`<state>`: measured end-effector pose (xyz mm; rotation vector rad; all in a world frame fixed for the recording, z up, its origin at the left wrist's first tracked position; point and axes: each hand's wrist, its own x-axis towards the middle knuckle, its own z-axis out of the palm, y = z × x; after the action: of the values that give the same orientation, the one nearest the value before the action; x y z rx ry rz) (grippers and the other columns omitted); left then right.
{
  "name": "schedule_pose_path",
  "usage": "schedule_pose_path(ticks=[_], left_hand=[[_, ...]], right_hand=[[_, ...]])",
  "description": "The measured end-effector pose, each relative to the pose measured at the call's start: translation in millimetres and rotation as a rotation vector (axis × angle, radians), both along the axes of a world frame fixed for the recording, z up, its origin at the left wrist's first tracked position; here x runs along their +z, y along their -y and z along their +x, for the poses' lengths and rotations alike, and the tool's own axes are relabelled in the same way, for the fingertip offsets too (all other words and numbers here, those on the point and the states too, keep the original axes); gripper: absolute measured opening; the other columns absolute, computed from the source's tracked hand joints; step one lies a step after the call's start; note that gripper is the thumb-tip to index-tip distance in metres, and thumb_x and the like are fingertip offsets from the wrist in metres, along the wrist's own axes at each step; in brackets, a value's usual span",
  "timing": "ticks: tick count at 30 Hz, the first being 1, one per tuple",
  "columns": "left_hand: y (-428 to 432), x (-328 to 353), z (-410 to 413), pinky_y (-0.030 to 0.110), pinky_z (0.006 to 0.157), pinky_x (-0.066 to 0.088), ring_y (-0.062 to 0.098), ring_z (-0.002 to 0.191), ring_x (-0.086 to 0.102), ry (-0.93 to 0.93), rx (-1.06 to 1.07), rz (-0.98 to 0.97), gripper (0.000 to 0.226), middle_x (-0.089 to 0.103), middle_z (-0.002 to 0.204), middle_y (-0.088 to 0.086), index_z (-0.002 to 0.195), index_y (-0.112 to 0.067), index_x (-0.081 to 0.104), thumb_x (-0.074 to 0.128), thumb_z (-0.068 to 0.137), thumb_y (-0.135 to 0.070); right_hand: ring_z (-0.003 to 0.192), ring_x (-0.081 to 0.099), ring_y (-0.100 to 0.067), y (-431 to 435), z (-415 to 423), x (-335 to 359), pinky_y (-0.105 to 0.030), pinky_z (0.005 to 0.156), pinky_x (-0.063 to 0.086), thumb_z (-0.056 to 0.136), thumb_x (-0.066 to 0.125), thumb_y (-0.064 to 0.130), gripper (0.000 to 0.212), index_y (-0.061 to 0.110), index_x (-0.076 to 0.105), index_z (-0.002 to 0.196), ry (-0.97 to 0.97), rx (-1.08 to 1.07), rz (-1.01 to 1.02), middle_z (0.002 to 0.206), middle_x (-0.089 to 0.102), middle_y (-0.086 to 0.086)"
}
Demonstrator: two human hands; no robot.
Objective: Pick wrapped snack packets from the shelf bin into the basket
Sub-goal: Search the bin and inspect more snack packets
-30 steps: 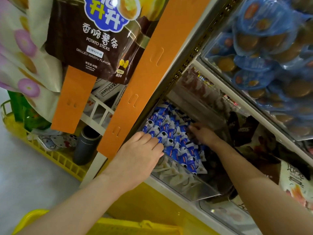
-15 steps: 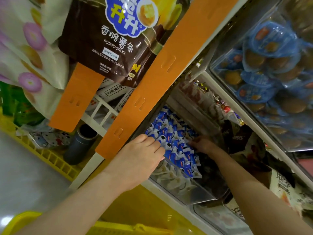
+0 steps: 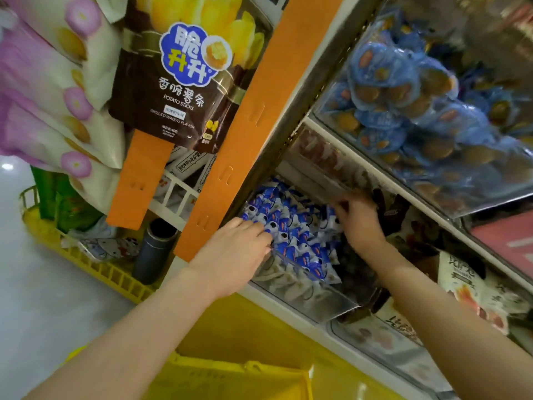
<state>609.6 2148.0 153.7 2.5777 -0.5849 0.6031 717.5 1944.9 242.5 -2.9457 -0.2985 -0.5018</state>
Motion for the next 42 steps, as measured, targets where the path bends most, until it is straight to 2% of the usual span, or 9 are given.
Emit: schedule_pose_path(ticks=[5,9,12,18,23,28,33,37,42], left_hand=[[12,16,-21,0.025,0.097,0.035,0.011,0.120,0.040,-0.204,0.065,-0.472,0.038,0.037,0.133,-0.007,0.134,-0.024,0.038,0.036,0.097,-0.034],[25,21,-48,0.026,0.100,0.034,0.010,0.122,0.038,-0.436,0.042,-0.819,0.054,0.031,0.137,-0.005,0.140,-0.022,0.026,0.048,0.092,-0.035],[33,23,-66,0.008,0.076,0.043,0.001,0.099,0.052,-0.611,0.001,-1.017,0.046,0.048,0.124,-0.008,0.129,-0.020,0.040,0.059,0.088,-0.028],[39,7,-92,0.024,0.073,0.050,0.010,0.083,0.063,-0.690,0.027,-0.978,0.026,0.066,0.101,0.004,0.106,-0.013,0.054,0.066,0.083,-0.012],[44,-10,-106,0.031,0.080,0.051,0.016,0.090,0.063,-0.743,-0.001,-0.839,0.029,0.065,0.101,0.004,0.102,-0.026,0.052,0.067,0.082,-0.012],[66,-23,-112,0.022,0.069,0.050,0.006,0.073,0.062,-0.771,0.058,-1.020,0.012,0.065,0.086,0.003,0.099,-0.017,0.055,0.059,0.088,-0.022],[72,-26,-106,0.035,0.069,0.044,0.023,0.074,0.057,-0.729,0.238,-1.224,0.035,0.060,0.079,0.017,0.093,0.004,0.057,0.051,0.092,-0.031],[71,-29,-101,0.029,0.057,0.042,0.027,0.070,0.057,-0.681,0.290,-1.226,0.031,0.059,0.077,0.023,0.084,0.001,0.057,0.051,0.093,-0.027],[71,-34,-100,0.030,0.060,0.045,0.026,0.071,0.063,-0.717,0.279,-1.206,0.037,0.066,0.082,0.024,0.087,0.004,0.060,0.051,0.092,-0.032]], right_hand=[[0.072,0.048,0.005,-12,-62,9,0.000,0.072,0.038,0.087,0.061,0.014,0.008,0.010,0.067,0.090,0.258,0.300,0.208,0.088,0.053,0.004],[0.079,0.050,0.008,-20,-111,-5,-0.001,0.073,0.037,0.085,0.064,0.012,0.004,0.010,0.067,0.086,0.239,0.435,0.378,0.085,0.052,0.006],[0.080,0.052,0.002,-21,-142,-24,-0.006,0.073,0.041,0.085,0.064,0.008,0.004,0.009,0.067,0.086,0.108,0.509,0.540,0.085,0.054,0.006],[0.087,0.059,-0.001,-15,-176,-62,-0.011,0.074,0.050,0.089,0.057,0.011,0.025,0.014,0.053,0.113,-0.407,0.309,0.972,0.114,0.058,-0.002],[0.067,0.060,-0.002,-2,-186,-86,-0.013,0.061,0.052,0.090,0.055,0.007,0.010,0.004,0.064,0.091,-0.613,0.268,1.141,0.088,0.065,-0.012],[0.061,0.056,-0.008,0,-179,-104,-0.017,0.054,0.048,0.091,0.056,0.013,0.015,0.002,0.065,0.086,-0.595,0.199,1.033,0.076,0.063,-0.012],[0.055,0.049,-0.004,-2,-179,-114,-0.028,0.056,0.045,0.088,0.061,0.020,0.023,0.026,0.056,0.066,-0.442,0.284,0.862,0.058,0.056,0.006],[0.062,0.053,-0.003,-6,-185,-118,-0.025,0.061,0.046,0.086,0.063,0.023,0.016,0.031,0.054,0.075,-0.336,0.337,0.714,0.064,0.056,0.012],[0.073,0.055,-0.009,-3,-185,-113,-0.032,0.067,0.047,0.089,0.059,0.028,0.010,0.019,0.060,0.085,-0.173,0.421,0.473,0.081,0.057,0.008]])
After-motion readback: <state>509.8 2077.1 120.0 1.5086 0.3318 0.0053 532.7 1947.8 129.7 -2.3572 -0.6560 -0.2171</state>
